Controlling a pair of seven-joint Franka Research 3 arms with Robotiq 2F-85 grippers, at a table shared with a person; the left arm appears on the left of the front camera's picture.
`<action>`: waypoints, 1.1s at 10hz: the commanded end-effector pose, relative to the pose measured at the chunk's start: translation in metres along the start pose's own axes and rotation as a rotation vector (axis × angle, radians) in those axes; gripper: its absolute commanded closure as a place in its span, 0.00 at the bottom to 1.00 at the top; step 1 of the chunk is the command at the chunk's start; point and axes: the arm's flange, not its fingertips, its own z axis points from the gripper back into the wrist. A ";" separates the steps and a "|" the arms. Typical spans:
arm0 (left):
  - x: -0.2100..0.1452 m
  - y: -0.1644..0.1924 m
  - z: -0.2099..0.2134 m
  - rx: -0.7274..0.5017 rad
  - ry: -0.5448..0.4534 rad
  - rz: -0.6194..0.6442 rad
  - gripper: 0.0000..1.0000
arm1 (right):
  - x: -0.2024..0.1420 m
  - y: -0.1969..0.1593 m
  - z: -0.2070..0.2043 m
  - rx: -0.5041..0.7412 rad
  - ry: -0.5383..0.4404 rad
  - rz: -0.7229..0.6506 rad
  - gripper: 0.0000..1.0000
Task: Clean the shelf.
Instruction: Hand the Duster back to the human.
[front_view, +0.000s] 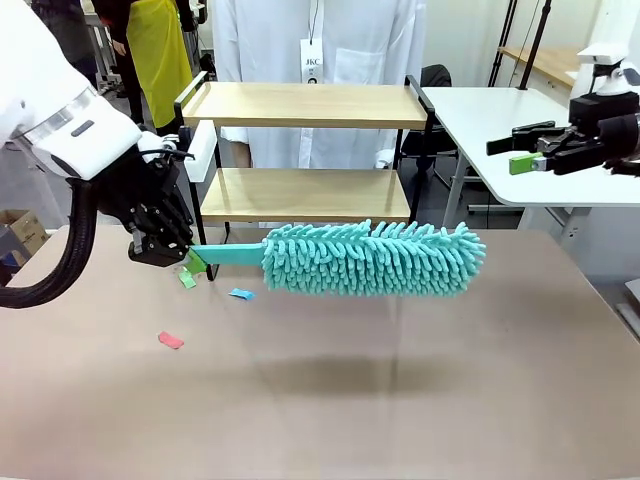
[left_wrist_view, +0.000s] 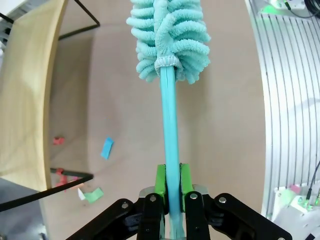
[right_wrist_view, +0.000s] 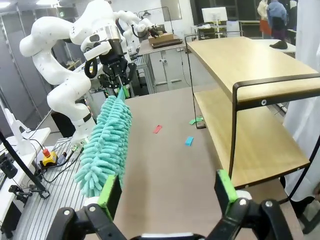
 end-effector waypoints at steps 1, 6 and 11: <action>-0.001 -0.002 0.004 -0.004 0.001 0.020 0.87 | -0.006 0.020 -0.017 -0.047 0.077 0.031 0.00; -0.001 -0.002 0.004 -0.004 0.001 0.020 0.87 | -0.029 0.083 -0.060 -0.067 0.172 0.064 0.00; -0.001 -0.002 0.004 -0.004 0.001 0.020 0.87 | -0.076 0.100 -0.071 -0.038 0.074 0.028 0.00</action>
